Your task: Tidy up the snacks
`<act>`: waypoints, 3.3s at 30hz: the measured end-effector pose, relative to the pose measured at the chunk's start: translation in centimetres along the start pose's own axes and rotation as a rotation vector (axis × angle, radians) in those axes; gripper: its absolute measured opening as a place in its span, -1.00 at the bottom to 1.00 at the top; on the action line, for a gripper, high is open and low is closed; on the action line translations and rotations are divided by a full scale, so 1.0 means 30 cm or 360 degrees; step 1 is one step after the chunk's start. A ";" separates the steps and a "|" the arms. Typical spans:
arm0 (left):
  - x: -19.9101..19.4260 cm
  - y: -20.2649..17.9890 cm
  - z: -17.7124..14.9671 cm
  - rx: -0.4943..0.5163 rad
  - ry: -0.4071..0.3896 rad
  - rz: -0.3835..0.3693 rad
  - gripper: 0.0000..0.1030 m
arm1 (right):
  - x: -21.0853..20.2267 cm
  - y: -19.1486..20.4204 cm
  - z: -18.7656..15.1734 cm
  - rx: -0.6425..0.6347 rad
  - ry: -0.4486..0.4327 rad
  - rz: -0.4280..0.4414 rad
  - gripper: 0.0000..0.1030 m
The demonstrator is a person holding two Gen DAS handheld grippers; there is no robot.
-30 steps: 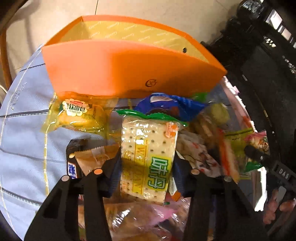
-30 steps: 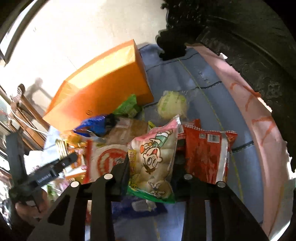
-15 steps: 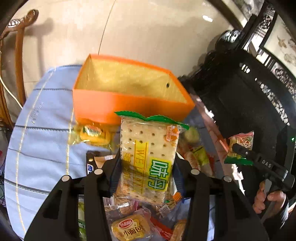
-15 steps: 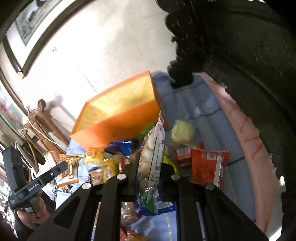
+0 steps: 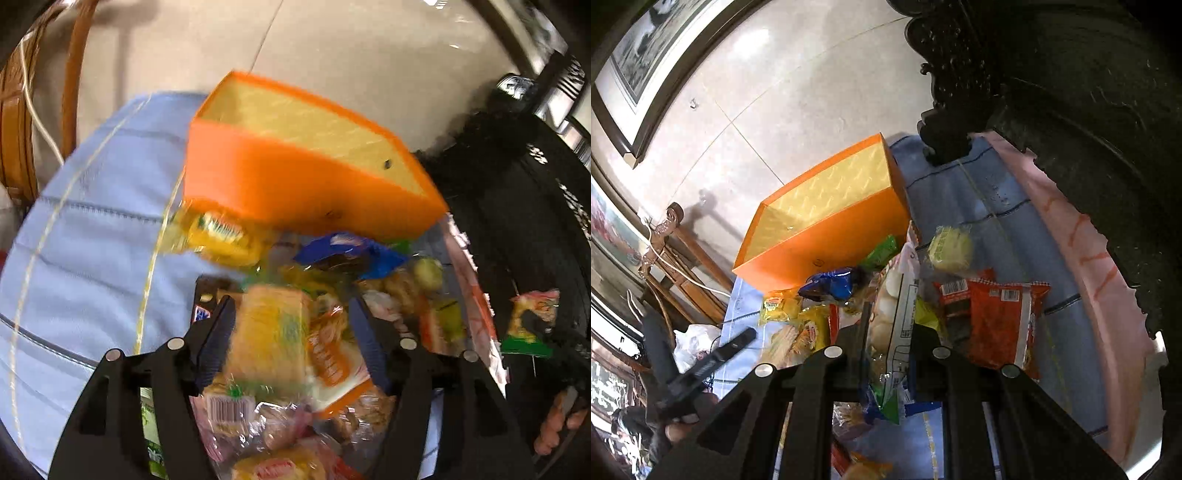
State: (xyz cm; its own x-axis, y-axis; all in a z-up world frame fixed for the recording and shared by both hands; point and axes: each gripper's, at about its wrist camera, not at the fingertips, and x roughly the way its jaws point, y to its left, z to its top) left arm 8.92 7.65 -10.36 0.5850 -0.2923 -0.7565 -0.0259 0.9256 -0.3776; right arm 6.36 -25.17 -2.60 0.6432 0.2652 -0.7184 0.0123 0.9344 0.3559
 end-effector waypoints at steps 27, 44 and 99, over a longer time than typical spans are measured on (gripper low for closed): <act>-0.056 -0.093 0.089 0.0303 0.0054 0.0136 -0.10 | -0.075 0.061 0.033 -0.0051 -0.0075 0.0088 -0.71; 0.036 -0.228 0.659 0.0245 -0.0193 0.0224 -0.09 | 0.396 0.330 0.585 -0.0351 -0.0102 0.0182 -0.66; -0.021 -0.181 -0.019 0.0413 0.0172 0.0177 -0.88 | -0.062 0.219 0.101 -0.0255 -0.0088 -0.0013 -0.65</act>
State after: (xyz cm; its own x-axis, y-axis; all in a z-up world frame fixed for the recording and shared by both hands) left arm 8.22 2.67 -8.13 0.5004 -0.1968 -0.8431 0.1310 0.9798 -0.1510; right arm 7.56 -20.24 2.89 0.6848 0.2479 -0.6853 -0.1015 0.9637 0.2471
